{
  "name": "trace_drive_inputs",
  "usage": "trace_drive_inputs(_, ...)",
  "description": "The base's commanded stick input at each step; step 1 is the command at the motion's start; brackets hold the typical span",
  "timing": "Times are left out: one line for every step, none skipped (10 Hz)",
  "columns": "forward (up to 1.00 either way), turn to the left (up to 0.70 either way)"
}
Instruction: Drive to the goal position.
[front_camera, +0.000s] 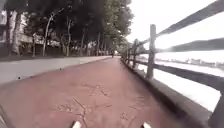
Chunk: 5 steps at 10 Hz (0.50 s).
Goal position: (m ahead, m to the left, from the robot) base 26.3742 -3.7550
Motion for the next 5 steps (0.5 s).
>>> trace_drive_inputs(0.70,0.00)
trace_drive_inputs(0.70,0.00)
trace_drive_inputs(0.70,0.00)
trace_drive_inputs(0.70,0.00)
trace_drive_inputs(0.70,0.00)
